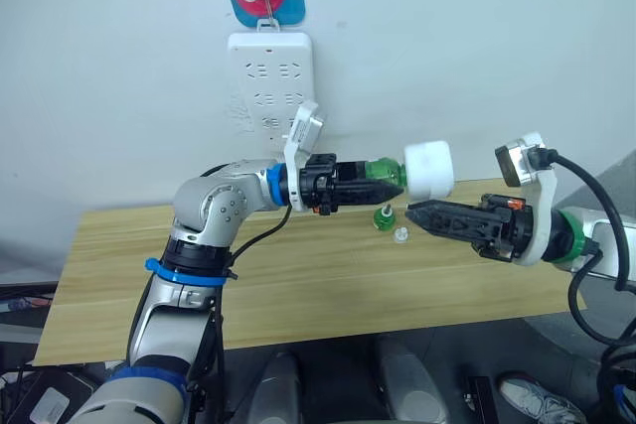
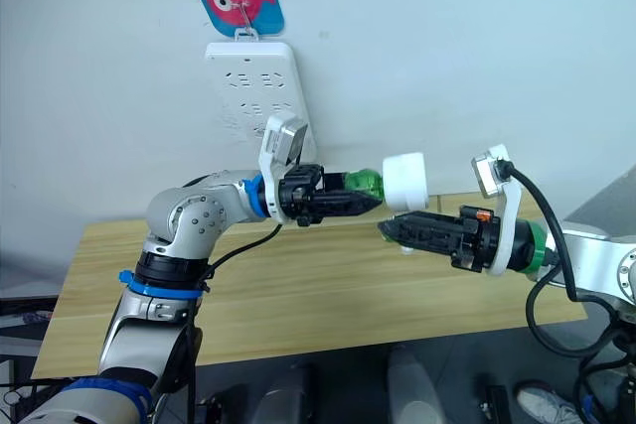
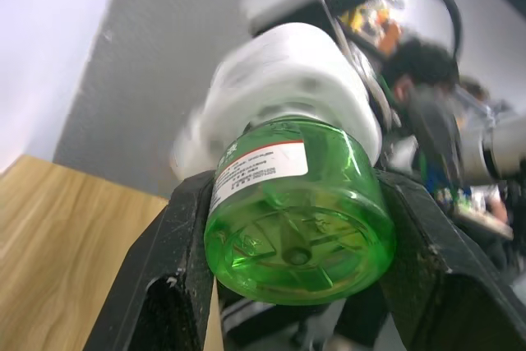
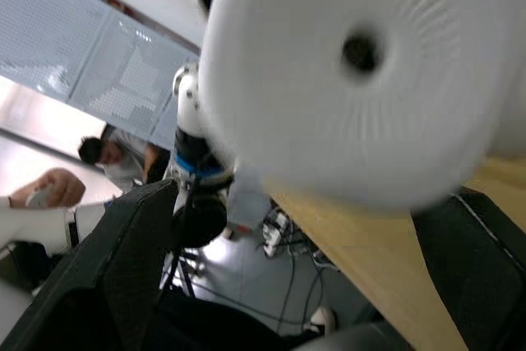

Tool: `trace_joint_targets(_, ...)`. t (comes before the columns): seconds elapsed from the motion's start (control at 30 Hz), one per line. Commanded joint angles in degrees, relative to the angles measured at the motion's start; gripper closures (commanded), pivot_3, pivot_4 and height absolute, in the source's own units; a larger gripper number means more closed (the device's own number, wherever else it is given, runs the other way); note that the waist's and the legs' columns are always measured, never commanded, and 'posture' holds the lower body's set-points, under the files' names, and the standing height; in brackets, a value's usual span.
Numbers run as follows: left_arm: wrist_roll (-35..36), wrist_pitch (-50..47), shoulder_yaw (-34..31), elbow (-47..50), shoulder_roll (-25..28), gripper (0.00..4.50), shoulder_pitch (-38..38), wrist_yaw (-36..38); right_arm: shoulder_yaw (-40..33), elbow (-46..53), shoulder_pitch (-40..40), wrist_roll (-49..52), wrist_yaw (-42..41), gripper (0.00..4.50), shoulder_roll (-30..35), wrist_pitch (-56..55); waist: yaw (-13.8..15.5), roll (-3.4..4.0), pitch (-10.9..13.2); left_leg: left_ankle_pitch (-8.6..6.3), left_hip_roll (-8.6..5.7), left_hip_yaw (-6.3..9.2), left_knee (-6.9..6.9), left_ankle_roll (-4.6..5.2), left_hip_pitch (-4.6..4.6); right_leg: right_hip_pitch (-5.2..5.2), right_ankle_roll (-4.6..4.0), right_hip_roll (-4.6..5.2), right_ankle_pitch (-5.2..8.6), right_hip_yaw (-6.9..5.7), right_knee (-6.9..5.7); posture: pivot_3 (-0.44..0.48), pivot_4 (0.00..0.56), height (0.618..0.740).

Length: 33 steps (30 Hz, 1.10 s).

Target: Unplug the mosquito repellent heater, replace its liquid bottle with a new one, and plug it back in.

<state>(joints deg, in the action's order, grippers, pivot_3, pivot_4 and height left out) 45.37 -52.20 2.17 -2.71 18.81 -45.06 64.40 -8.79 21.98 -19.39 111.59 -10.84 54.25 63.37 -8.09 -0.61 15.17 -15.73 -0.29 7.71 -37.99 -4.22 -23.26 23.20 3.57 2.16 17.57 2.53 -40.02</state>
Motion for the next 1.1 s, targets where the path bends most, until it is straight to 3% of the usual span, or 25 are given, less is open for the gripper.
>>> trace_joint_targets(0.03,2.5,-1.2,-2.6,0.0,-0.2,2.20,-1.5,-1.3,-0.2,5.3,1.6,1.4,-1.9,0.00,3.8,-0.9,0.0,0.00,0.0,0.00,0.01,0.00,0.00,0.00,0.00,0.00,0.00,-0.01,0.00,0.00,0.00,-0.210,0.211,0.740)
trace_joint_targets(0.07,2.7,-1.5,-2.9,-0.4,-0.3,2.20,-1.6,-1.6,-0.3,6.7,2.3,1.4,-1.8,0.00,5.2,-1.0,0.0,0.02,0.0,0.00,0.00,-0.01,0.00,0.00,0.00,0.00,0.00,-0.01,0.00,0.00,0.00,-0.210,0.211,0.740)
trace_joint_targets(0.17,4.3,-3.4,-4.2,-1.8,-0.2,2.20,-2.5,-2.2,-2.3,11.8,5.6,-2.0,-3.3,0.55,8.4,-0.1,0.0,0.01,0.0,0.01,0.01,0.00,0.00,-0.02,0.00,0.00,0.00,-0.01,0.00,-0.01,0.00,-0.214,0.207,0.740)
trace_joint_targets(0.37,8.0,-10.4,-4.0,-2.0,3.3,2.20,-3.7,1.6,-7.9,15.1,14.0,-29.9,-18.3,2.75,9.7,-7.2,0.1,-0.02,0.0,0.05,-0.04,0.00,-0.03,-0.10,-0.01,-0.01,0.01,-0.01,0.00,-0.01,0.02,-0.224,0.202,0.740)
trace_joint_targets(0.53,7.8,-12.8,-0.3,0.0,8.4,2.20,-3.4,7.9,-3.2,7.5,7.4,-46.5,-27.9,4.50,10.3,-14.6,-0.6,0.01,-0.1,0.10,-0.01,-0.06,0.00,-0.18,0.14,-0.02,0.01,-0.04,0.00,0.04,-0.03,-0.228,0.201,0.740)
trace_joint_targets(0.77,8.0,-13.1,0.1,0.1,8.9,2.20,-4.3,8.9,5.5,3.4,-5.0,-54.0,-33.9,4.50,3.2,-16.0,-0.8,0.01,-0.1,0.11,0.01,-0.05,0.03,-0.19,0.13,-0.03,0.01,-0.02,0.00,0.04,-0.01,-0.222,0.198,0.740)
trace_joint_targets(0.9,7.8,-13.0,-0.6,0.1,8.3,2.20,-4.1,7.4,6.1,5.9,-8.7,-48.3,-33.1,4.50,-1.3,-11.2,-0.8,0.01,-0.1,0.11,0.00,-0.01,0.02,-0.20,0.11,-0.03,0.00,0.01,0.00,0.02,-0.02,-0.210,0.197,0.740)
trace_joint_targets(1.1,5.9,-10.5,-1.5,-1.0,7.1,2.20,-3.7,4.7,2.5,9.6,-9.8,-35.6,-27.4,4.50,-3.0,-5.4,-0.7,0.01,-0.1,0.11,0.00,0.02,0.00,-0.20,0.08,-0.02,0.00,0.05,0.00,-0.01,-0.02,-0.210,0.198,0.740)
